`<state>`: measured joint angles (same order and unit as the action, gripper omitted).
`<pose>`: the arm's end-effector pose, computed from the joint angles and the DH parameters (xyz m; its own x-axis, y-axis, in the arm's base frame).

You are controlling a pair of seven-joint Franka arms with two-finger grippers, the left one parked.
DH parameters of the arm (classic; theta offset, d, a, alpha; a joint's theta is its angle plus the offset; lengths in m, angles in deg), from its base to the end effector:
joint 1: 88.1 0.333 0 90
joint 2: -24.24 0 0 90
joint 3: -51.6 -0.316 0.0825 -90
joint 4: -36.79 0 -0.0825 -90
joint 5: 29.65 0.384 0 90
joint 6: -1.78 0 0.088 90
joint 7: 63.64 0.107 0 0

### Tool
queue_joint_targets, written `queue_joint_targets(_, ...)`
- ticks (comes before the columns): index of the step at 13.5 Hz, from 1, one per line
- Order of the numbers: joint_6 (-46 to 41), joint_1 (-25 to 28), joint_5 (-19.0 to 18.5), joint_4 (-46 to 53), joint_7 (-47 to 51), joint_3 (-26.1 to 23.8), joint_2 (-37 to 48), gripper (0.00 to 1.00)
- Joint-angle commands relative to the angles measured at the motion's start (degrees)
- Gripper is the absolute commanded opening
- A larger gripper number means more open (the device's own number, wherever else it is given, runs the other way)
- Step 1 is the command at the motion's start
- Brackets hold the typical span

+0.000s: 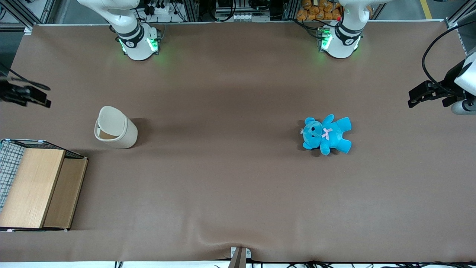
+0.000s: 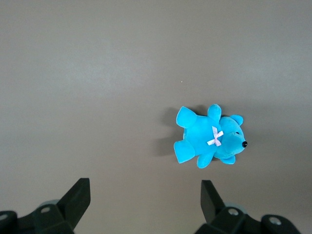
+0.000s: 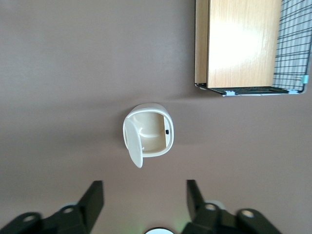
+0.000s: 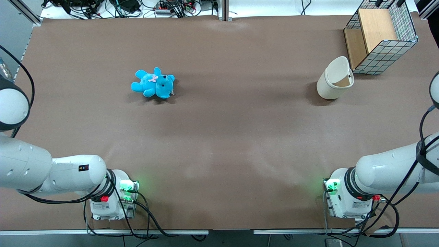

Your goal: Open trash can with right arm

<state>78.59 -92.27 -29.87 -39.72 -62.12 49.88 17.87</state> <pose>0.5635 -0.0258 0.6517 0.9920 -0.0697 -0.1056 -0.0697 -0.9976 0.0033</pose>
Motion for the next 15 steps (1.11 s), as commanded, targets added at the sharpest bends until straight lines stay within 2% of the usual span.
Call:
queue_joint_targets(1, -3.8, 2.0, -0.1, 0.4, 0.3, -0.1, 4.7, 1.00)
queue_joint_targets(4, -5.2, 3.5, 0.6, -2.5, 2.4, 0.1, 9.4, 1.00)
queue_joint_targets(9, -8.2, 3.5, 3.4, -1.1, 7.4, 0.3, 8.9, 1.00)
queue_joint_targets(15, -8.9, 3.9, 0.7, -0.8, 7.0, 0.7, 8.3, 1.00)
